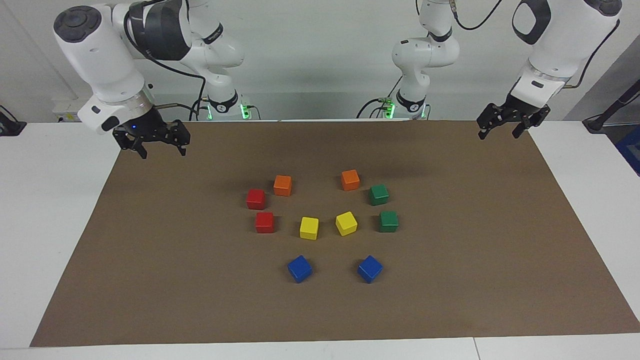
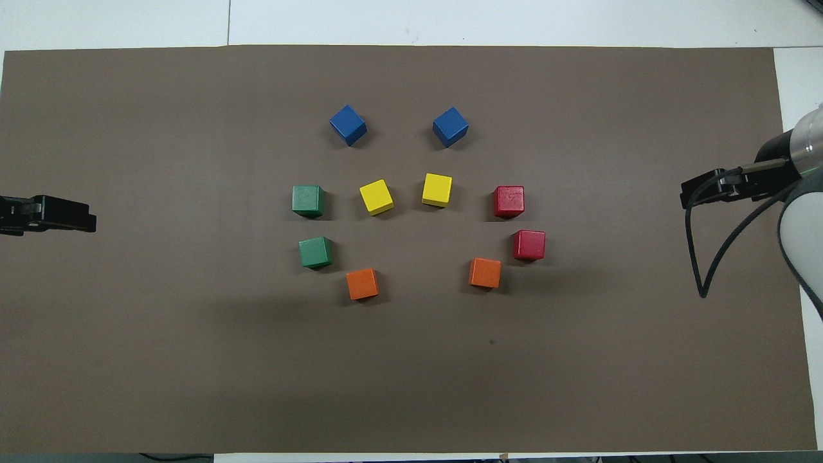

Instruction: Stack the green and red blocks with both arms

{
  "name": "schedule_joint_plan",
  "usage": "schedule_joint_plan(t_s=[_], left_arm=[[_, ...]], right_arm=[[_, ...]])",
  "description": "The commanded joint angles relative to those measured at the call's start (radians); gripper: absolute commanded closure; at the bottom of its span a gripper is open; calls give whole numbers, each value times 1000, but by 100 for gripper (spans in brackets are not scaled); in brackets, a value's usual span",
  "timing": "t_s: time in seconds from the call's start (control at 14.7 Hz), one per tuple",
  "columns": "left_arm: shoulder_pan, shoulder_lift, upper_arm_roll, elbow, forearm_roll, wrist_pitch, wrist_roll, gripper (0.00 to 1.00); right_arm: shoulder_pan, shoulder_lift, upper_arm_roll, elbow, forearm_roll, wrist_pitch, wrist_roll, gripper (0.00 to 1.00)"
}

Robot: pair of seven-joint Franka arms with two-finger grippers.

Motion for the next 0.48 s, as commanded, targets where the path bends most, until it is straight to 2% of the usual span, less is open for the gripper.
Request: schedule_joint_plan(t_s=[0.0, 0.41], left_arm=[[9, -20, -8, 0, -7, -15, 5, 0], [0, -22, -8, -2, -7, -6, 9, 0]], right_arm=[[-17, -26, 12, -38, -5, 21, -23, 0], [-2, -29, 13, -47, 4, 29, 4, 0]])
